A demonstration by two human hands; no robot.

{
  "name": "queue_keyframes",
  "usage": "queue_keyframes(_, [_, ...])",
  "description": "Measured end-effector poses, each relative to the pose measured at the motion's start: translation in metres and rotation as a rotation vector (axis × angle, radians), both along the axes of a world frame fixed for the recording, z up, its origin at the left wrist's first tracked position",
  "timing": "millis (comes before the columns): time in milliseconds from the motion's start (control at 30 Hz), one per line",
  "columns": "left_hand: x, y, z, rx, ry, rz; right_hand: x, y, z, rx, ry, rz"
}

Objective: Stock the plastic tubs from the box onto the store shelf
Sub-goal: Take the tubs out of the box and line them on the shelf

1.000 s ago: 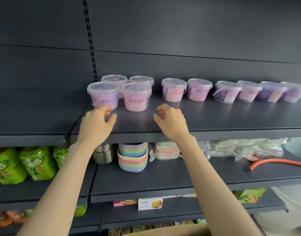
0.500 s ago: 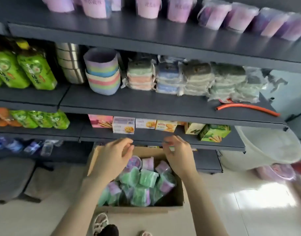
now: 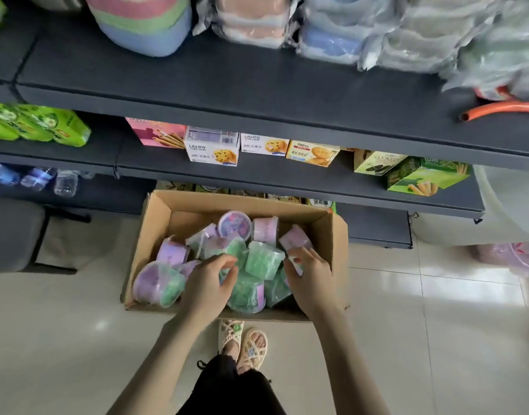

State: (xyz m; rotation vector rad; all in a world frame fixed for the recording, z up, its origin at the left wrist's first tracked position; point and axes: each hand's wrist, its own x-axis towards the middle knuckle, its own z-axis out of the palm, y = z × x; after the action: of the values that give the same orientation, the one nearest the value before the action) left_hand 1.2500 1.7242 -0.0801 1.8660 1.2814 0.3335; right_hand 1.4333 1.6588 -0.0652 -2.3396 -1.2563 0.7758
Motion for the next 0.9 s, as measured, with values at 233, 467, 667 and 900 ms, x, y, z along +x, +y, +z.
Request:
queue_keyframes(233, [0.028, 0.047, -0.126, -0.143, 0.094, 0.143, 0.014, 0.055, -0.130, -0.121, 0.106, -0.039])
queue_keyframes(467, [0.053, 0.118, -0.233, -0.129, 0.307, 0.256, 0.017, 0.113, -0.234, -0.152, 0.182, -0.014])
queue_keyframes(667, [0.055, 0.160, -0.303, -0.340, 0.563, 0.107, 0.019, 0.147, -0.294, -0.242, 0.110, 0.158])
queue_keyframes(900, [0.059, 0.169, -0.314, -0.111, 0.532, 0.142, 0.015, 0.151, -0.319, -0.322, 0.045, 0.181])
